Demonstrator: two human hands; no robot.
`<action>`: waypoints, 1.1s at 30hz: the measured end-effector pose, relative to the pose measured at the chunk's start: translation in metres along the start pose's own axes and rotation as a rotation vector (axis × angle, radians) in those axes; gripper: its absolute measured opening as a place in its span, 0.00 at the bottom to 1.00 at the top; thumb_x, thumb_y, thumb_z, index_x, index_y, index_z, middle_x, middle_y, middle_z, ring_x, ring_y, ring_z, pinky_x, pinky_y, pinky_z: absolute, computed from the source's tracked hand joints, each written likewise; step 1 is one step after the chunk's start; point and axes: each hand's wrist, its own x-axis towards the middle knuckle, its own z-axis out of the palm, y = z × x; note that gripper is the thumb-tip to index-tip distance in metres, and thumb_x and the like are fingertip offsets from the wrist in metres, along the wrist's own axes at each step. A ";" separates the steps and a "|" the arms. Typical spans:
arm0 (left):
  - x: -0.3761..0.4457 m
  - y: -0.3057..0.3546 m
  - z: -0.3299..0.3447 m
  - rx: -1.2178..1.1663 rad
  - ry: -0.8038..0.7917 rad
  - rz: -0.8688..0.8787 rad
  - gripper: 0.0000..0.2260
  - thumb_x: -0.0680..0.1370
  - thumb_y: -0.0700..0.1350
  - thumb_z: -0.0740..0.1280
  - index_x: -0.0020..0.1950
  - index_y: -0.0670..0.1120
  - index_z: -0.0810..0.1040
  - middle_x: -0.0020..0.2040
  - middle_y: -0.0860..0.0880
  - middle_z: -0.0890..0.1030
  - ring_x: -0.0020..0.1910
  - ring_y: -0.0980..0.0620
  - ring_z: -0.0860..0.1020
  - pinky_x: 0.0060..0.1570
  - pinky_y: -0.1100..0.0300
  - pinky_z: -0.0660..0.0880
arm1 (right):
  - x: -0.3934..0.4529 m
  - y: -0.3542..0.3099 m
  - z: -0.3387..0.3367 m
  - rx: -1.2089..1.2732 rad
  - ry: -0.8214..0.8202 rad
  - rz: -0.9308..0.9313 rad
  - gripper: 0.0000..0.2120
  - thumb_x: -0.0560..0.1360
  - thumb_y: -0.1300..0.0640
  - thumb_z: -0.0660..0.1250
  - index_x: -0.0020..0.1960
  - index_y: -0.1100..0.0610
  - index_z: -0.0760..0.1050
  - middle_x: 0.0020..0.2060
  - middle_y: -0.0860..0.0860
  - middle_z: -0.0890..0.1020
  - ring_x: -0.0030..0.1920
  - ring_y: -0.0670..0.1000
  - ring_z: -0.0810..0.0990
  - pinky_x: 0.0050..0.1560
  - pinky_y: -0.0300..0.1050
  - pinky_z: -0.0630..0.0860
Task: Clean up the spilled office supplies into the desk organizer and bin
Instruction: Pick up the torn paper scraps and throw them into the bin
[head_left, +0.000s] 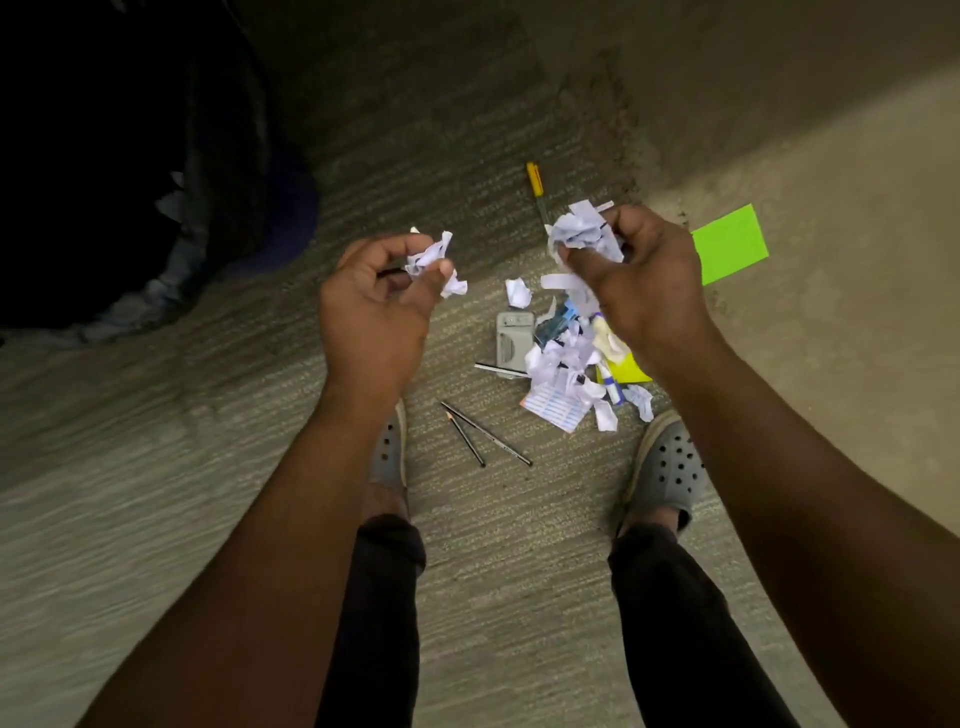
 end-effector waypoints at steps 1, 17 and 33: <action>-0.002 0.008 -0.008 -0.010 0.022 0.027 0.08 0.73 0.41 0.74 0.49 0.52 0.80 0.56 0.43 0.81 0.41 0.52 0.78 0.46 0.63 0.79 | -0.004 -0.012 0.008 0.022 -0.001 -0.011 0.06 0.71 0.58 0.74 0.46 0.51 0.81 0.38 0.48 0.84 0.37 0.43 0.79 0.41 0.42 0.78; 0.050 0.025 -0.212 0.259 0.596 0.228 0.14 0.76 0.53 0.66 0.56 0.46 0.80 0.52 0.43 0.83 0.46 0.51 0.82 0.50 0.55 0.79 | -0.042 -0.210 0.242 0.087 -0.290 -0.508 0.17 0.74 0.60 0.70 0.61 0.63 0.75 0.54 0.57 0.82 0.55 0.54 0.80 0.50 0.40 0.75; -0.003 -0.015 -0.134 0.356 0.238 0.445 0.09 0.81 0.45 0.64 0.55 0.42 0.81 0.50 0.53 0.78 0.47 0.70 0.76 0.49 0.75 0.71 | -0.066 -0.076 0.157 -0.206 -0.005 -0.514 0.07 0.77 0.60 0.64 0.51 0.61 0.78 0.44 0.53 0.80 0.45 0.51 0.78 0.44 0.47 0.76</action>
